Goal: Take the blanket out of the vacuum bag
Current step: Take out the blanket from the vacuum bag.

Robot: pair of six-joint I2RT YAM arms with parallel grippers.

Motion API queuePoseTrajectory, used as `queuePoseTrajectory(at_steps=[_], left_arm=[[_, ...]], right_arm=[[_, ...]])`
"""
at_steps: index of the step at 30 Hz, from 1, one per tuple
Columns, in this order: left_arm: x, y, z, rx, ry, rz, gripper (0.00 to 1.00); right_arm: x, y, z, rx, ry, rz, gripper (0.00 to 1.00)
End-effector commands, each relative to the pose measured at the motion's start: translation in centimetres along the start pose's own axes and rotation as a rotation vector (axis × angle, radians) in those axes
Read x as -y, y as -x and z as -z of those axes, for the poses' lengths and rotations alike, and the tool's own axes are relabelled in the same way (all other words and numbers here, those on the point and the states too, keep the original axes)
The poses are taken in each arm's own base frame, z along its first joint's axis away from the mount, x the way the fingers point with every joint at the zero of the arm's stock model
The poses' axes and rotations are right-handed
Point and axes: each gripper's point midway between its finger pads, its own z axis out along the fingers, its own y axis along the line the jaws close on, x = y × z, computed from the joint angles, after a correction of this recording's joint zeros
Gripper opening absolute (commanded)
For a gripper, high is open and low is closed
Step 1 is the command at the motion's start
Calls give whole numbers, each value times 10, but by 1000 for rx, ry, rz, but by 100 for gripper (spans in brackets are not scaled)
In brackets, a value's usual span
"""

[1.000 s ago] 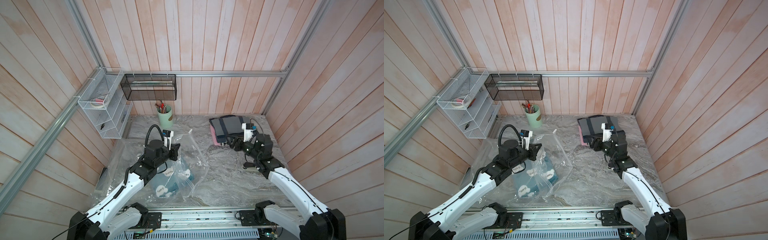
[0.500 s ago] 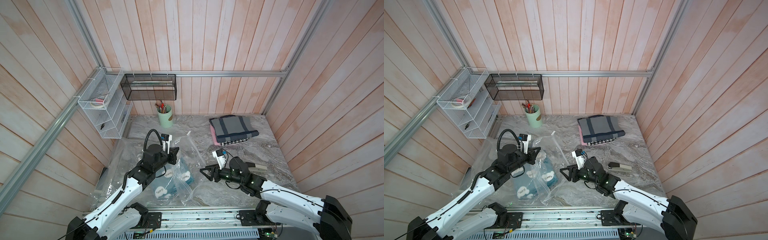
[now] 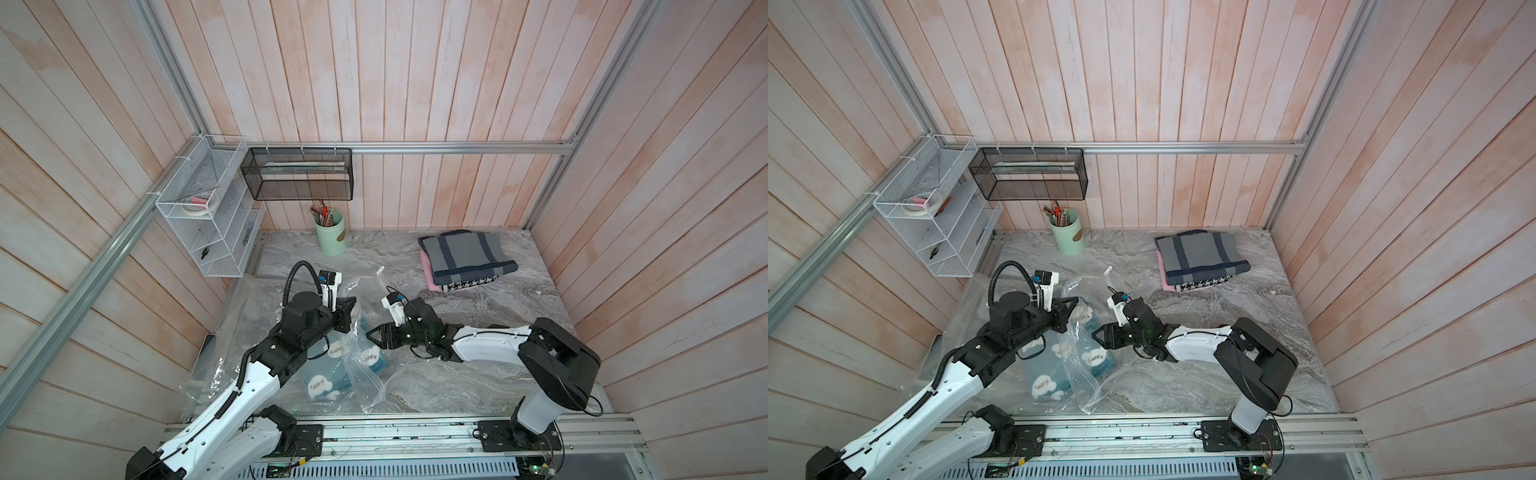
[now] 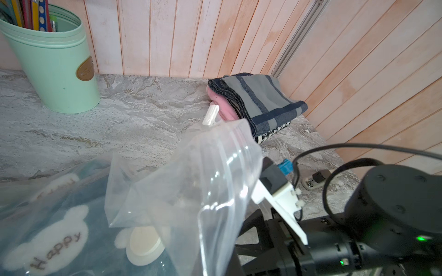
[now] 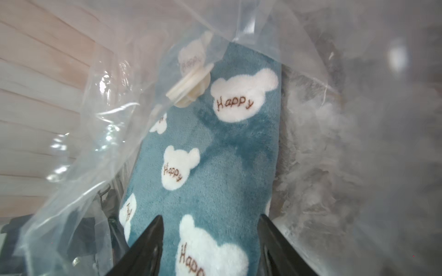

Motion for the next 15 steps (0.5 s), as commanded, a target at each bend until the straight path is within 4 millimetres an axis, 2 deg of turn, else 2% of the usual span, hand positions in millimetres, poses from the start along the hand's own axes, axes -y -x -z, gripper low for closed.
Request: queuePoseTrajectory(at_steps=[1,6,15], left_arm=[[5,12,7,26,-5,-27,0],[3,9,5,43,-1,-17,0],[-7,8,3,66,50,10,0]], right_arm=[[4,-25,-12,-90,25,-28,61],[7,-59,-15,-156,39,-62,62],[-46,-77,-33,-258,196,-28,60]])
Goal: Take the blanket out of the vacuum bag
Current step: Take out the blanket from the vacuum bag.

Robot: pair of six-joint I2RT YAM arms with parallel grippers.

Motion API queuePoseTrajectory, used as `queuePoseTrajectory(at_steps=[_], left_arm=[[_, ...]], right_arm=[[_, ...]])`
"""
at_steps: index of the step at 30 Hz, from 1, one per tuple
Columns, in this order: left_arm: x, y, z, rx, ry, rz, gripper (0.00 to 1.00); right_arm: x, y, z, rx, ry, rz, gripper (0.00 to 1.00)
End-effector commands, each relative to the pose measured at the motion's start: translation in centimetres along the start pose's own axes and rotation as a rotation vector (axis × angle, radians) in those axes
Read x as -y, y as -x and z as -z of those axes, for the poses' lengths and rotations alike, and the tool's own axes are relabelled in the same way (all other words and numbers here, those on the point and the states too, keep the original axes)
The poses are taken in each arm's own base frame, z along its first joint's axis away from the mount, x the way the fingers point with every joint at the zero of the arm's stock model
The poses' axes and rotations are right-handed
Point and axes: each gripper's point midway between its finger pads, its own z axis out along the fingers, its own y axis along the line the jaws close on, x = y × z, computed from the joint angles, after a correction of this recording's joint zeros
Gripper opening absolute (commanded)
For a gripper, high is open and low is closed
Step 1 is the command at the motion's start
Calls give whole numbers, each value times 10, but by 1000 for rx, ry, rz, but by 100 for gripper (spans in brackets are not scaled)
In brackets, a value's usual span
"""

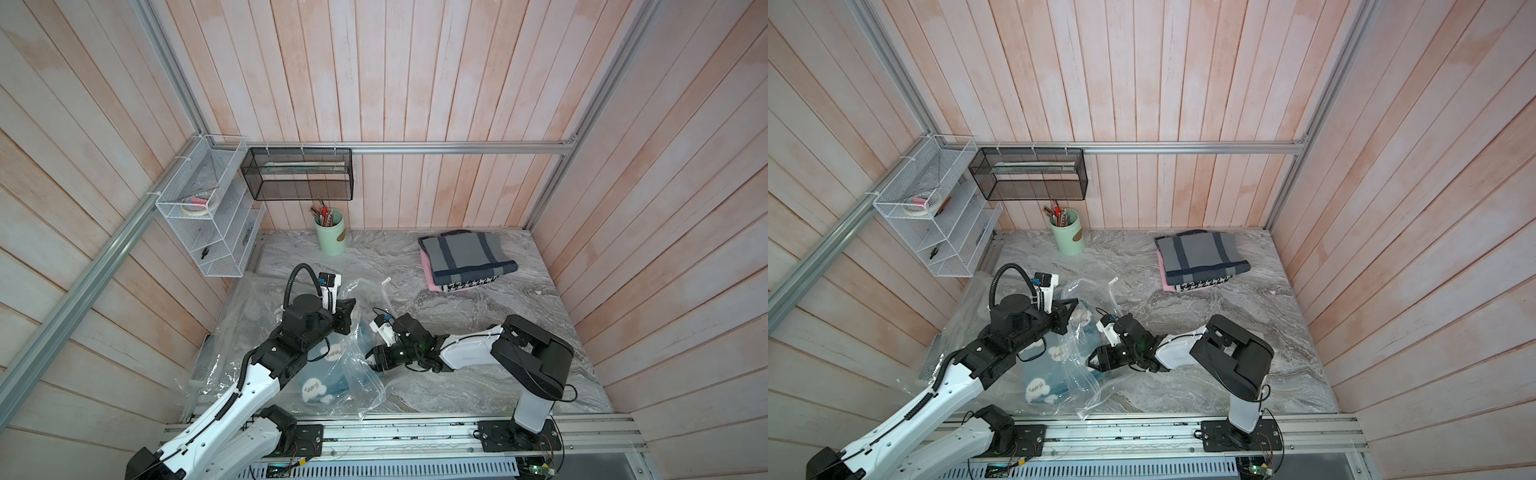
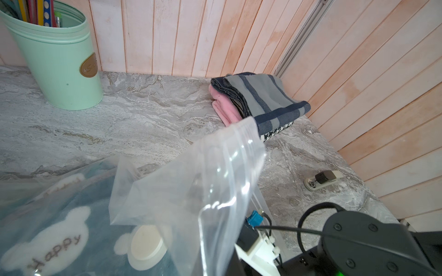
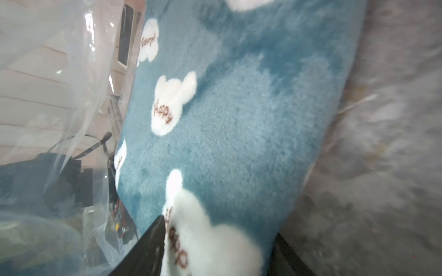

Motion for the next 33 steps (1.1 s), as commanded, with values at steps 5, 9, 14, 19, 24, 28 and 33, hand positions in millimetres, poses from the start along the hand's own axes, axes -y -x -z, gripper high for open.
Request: queuePoseTrajectory(at_steps=[5,9,14,19,24,28,33], left_arm=[[-7,14,5,55,54,-17,0],[-7,13,5,50,52,-26,0],[-11,7,4,29,74,-20,0],[-15,-13,-1,-12,72,12,0],[-21,-10,4,0,110,4,0],[-29,-14,3,-13,148,-14,0],[-38,-21,-1,-19,192,-3,0]], right_arm=[[-30,-11,-23,-72,75,29,25],[-39,-6,-23,-64,113,32,0],[-54,13,-4,7,102,94,0],[-79,35,14,49,114,151,0],[-98,52,30,86,116,188,0],[-106,65,46,116,106,207,0],[-108,75,63,161,89,210,0]])
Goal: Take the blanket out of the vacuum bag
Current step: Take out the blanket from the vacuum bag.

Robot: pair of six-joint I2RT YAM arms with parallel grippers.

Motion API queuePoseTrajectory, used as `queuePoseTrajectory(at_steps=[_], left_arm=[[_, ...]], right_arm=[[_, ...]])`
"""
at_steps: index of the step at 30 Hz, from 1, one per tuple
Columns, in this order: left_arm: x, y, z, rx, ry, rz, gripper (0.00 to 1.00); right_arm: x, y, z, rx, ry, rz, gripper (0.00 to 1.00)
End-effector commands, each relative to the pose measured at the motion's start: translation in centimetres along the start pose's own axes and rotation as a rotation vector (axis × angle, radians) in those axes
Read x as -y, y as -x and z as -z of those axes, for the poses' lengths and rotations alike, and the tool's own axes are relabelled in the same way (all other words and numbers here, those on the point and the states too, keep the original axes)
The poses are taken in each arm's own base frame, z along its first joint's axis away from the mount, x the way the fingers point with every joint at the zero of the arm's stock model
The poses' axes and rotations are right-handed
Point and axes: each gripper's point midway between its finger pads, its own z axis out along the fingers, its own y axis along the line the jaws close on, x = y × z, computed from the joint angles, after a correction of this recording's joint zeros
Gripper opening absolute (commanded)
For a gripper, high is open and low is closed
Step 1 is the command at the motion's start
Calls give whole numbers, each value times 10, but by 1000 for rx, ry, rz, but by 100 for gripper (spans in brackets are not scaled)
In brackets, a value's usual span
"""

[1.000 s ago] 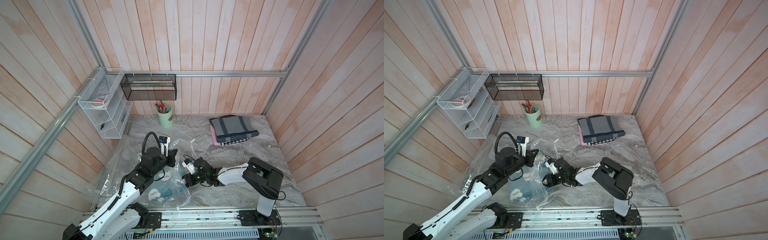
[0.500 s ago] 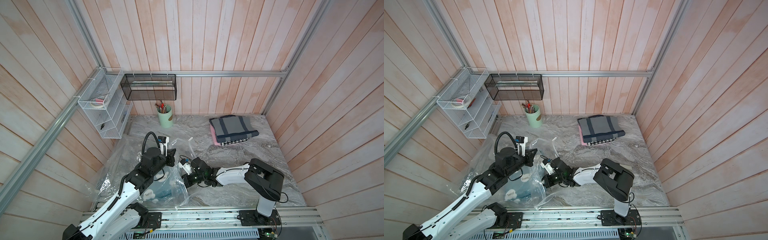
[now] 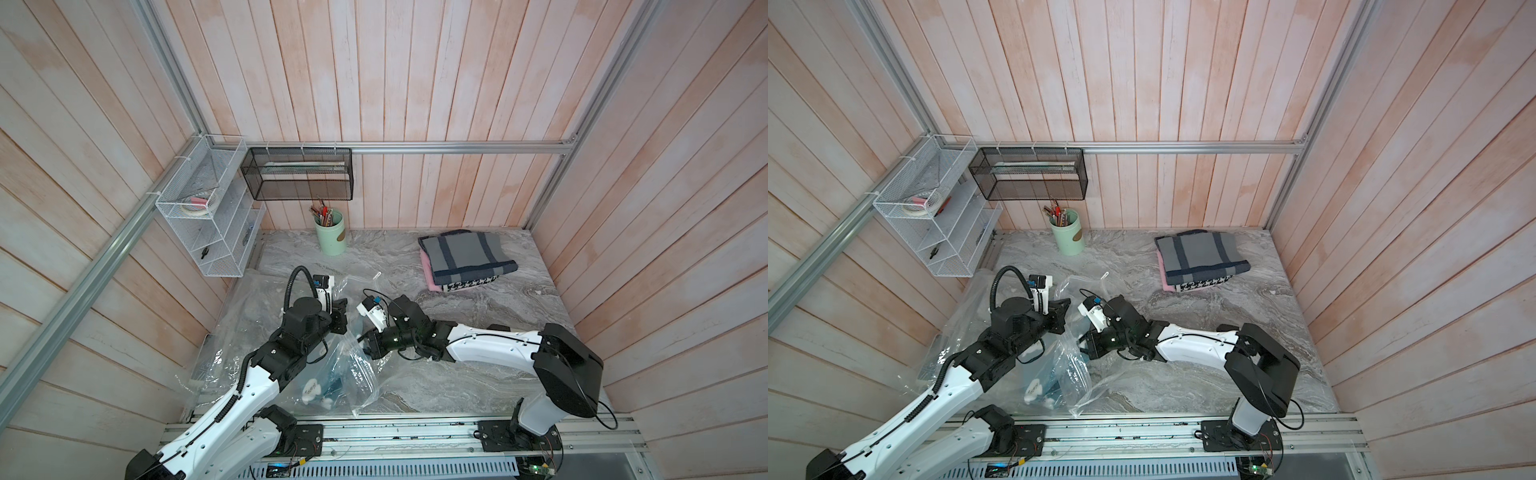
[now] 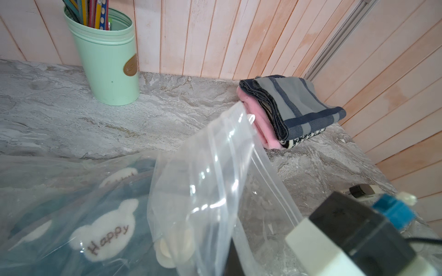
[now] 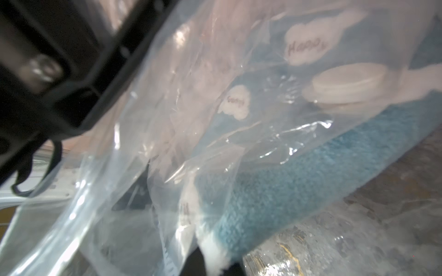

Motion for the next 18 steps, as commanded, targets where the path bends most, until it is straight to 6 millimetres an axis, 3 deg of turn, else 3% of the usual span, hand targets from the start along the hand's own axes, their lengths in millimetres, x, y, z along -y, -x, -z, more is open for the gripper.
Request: queuePoseTrajectory(at_steps=[1,12,18], left_arm=[[-13,-17,-5,-35,57,-7,0],[-10,-32,-8,-31,10,20,0],[-2,-22,-6,-8,-24,28,0]], right_arm=[[-13,27,17,81,4,43,0],[-21,45,35,175,8,45,0],[-3,36,27,138,-32,24,0]])
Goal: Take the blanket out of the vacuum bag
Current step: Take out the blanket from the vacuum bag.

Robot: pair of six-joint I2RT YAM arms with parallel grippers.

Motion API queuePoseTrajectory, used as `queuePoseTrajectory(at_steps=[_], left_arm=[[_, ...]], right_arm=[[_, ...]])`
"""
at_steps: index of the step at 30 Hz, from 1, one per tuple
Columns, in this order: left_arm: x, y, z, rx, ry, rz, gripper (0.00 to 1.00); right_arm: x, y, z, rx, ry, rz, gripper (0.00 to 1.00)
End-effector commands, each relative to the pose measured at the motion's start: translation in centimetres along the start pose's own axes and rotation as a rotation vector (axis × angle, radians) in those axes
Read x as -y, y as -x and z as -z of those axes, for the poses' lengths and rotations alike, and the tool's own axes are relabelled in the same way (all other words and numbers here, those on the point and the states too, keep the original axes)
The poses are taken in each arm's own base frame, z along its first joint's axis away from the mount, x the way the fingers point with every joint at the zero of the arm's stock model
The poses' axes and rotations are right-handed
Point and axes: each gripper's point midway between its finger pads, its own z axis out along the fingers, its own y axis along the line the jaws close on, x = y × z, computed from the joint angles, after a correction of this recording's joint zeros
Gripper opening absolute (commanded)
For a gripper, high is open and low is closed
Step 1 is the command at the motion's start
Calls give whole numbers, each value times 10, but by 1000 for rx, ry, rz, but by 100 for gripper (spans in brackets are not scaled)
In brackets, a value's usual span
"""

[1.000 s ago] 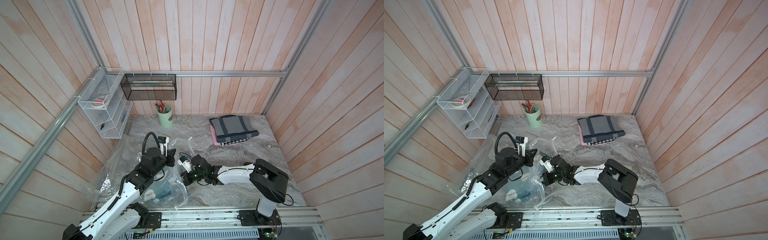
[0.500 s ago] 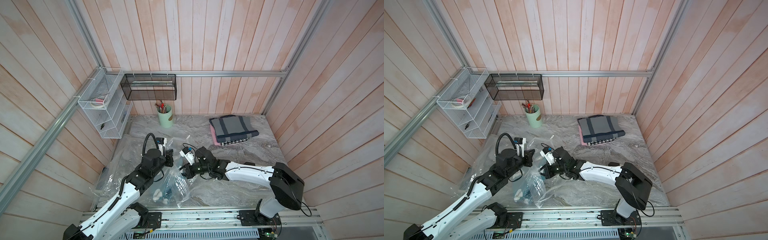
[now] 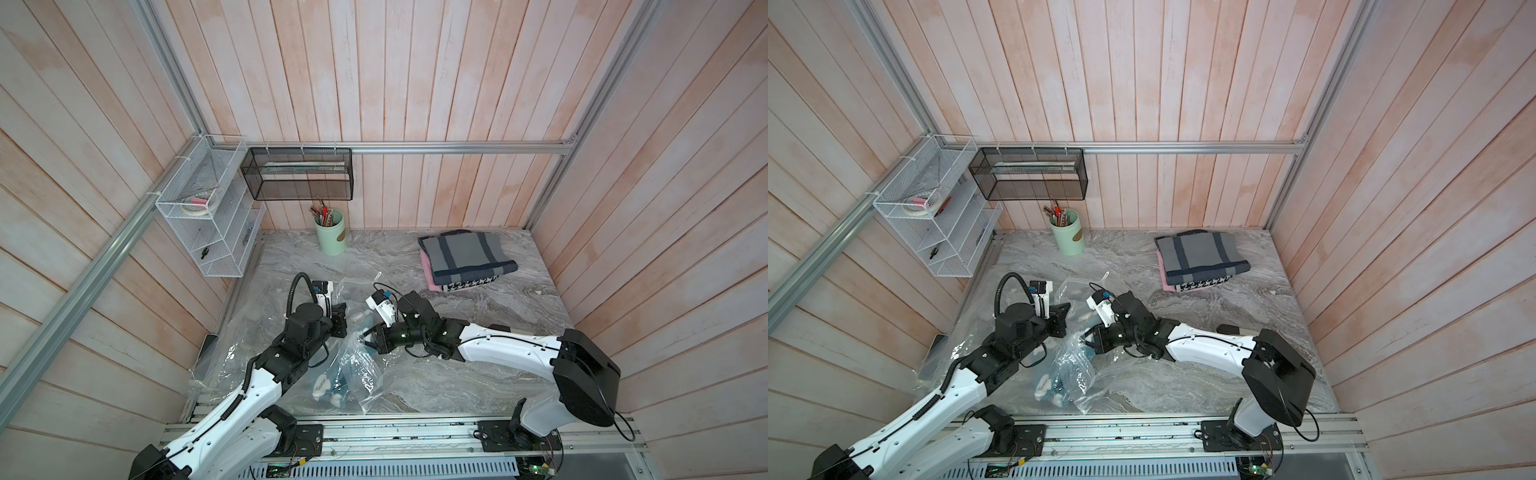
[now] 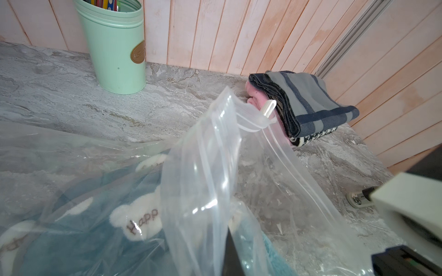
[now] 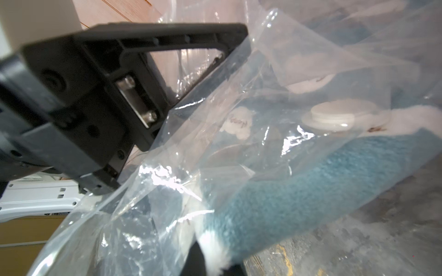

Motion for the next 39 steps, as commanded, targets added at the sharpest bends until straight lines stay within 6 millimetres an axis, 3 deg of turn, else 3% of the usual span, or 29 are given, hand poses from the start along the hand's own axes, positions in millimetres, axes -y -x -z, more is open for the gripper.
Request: queuePoseTrajectory(at_steps=[1,4,8,11,20,27,34,39], left_arm=[[5,0,3,-8,-26,-1,0],[17,18,15,29,-69,-7,0],[25,55,41,138,-83,-4,0],[28,67,45,132,-74,-37,0],[27,51,30,86,-80,-24,0],[19,21,11,23,-68,-7,0],[-2,4,4,-8,36,-19,0],[-16,-3,1,-16,108,-11,0]], right_arm=[[-2,20,5,79,-2,31,0],[17,8,4,68,-52,12,0],[44,-12,6,30,-147,3,0],[58,-19,10,22,-175,-11,0],[54,-9,18,60,-165,-3,0],[18,49,47,153,-156,83,0],[6,72,70,193,-126,72,0],[3,74,92,256,-110,27,0]])
